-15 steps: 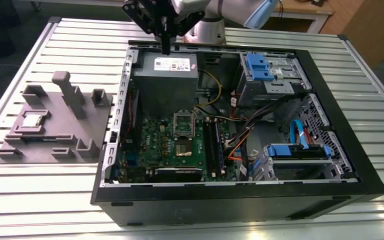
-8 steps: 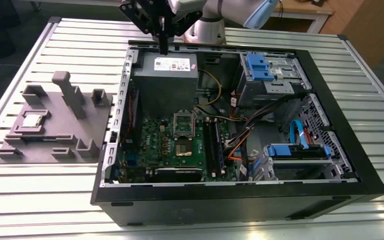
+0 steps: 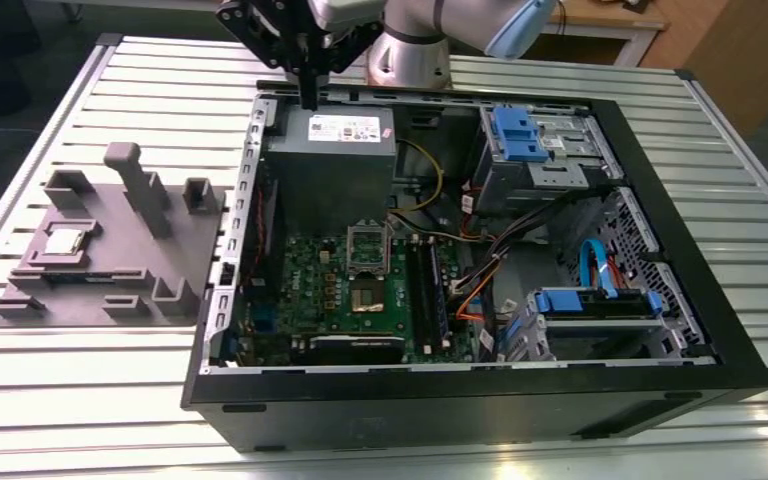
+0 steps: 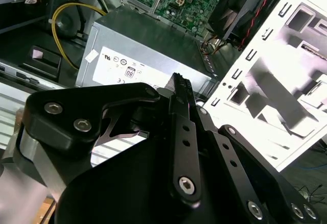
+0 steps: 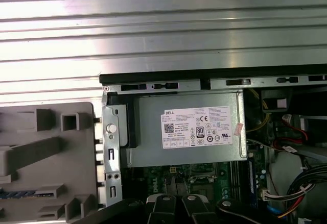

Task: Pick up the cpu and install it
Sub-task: 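Reach for the cpu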

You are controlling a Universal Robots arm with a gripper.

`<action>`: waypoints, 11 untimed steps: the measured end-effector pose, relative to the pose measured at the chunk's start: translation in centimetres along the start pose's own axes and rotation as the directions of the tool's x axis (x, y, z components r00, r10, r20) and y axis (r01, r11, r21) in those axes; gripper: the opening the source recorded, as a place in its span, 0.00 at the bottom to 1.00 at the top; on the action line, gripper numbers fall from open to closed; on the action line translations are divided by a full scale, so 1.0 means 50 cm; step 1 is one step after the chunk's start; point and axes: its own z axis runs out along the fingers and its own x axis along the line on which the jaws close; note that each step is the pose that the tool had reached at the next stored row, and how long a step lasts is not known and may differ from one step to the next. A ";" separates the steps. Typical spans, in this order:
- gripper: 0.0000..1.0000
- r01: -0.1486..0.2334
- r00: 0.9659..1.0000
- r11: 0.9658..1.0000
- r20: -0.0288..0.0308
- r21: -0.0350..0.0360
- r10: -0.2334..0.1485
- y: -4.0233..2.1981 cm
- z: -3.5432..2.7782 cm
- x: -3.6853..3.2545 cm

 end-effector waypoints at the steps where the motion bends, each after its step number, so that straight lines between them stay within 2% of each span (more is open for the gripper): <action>1: 0.10 0.000 1.000 1.000 0.000 0.000 0.000 0.000 0.000 0.000; 11: 0.10 0.000 1.000 1.000 0.000 0.000 0.000 0.000 0.000 0.006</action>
